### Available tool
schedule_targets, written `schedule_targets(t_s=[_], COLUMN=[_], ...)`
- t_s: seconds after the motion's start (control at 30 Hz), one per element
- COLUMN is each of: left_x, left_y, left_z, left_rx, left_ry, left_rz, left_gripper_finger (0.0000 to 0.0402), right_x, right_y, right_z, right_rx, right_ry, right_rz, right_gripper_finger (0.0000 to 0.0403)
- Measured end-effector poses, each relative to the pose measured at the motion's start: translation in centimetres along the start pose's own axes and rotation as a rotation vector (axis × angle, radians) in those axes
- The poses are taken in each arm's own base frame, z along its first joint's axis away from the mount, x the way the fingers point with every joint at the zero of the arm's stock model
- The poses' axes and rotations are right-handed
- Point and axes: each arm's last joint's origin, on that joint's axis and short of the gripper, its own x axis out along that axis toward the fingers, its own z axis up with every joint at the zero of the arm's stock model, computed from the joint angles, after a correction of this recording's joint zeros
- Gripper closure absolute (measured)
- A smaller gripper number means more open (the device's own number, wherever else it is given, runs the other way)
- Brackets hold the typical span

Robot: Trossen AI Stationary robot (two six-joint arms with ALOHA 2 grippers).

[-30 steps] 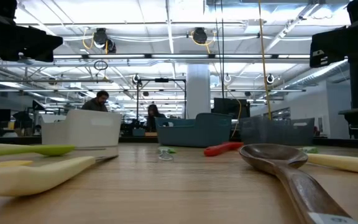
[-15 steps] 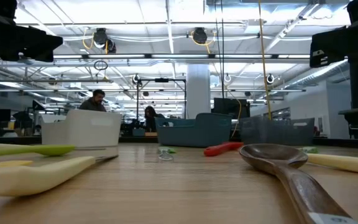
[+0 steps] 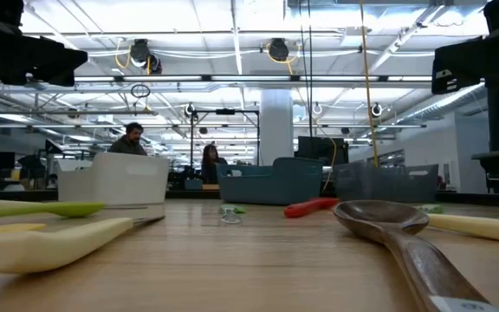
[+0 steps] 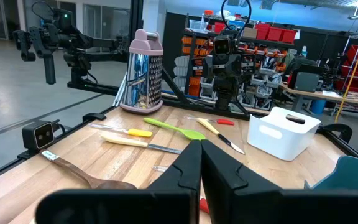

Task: Pick & Place Kitchen Items

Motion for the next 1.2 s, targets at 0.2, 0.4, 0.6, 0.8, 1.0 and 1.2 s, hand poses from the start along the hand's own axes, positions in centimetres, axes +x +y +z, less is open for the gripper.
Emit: schedule_targets(t_s=[0.2,0.4,0.6,0.8,1.0,1.2], left_x=[0.0,0.0,0.0,0.0,0.0,-0.05], left_y=[0.0,0.0,0.0,0.0,0.0,0.48], left_z=[0.0,0.0,0.0,-0.01,0.0,0.84], left_rx=[0.0,0.0,0.0,0.0,0.0,-0.089], left_ry=[0.0,0.0,0.0,0.0,-0.001,-0.078], left_rz=[0.0,0.0,0.0,0.0,0.0,0.103], left_gripper_finger=[0.0218,0.0218,0.0217,0.0218,0.0218,0.0218], right_x=[0.0,0.0,0.0,0.0,0.0,0.0], right_y=[0.0,0.0,0.0,0.0,0.0,-0.01], right_z=[0.0,-0.01,0.0,0.0,0.0,0.08], right_rx=[0.0,0.0,0.0,0.0,-0.003,-0.01], right_ry=[0.0,0.0,0.0,0.0,0.0,-0.009], right_rz=[0.0,0.0,0.0,0.001,0.0,-0.001], right_gripper_finger=[0.0399,0.0399,0.0399,0.0399,0.0399,0.0399])
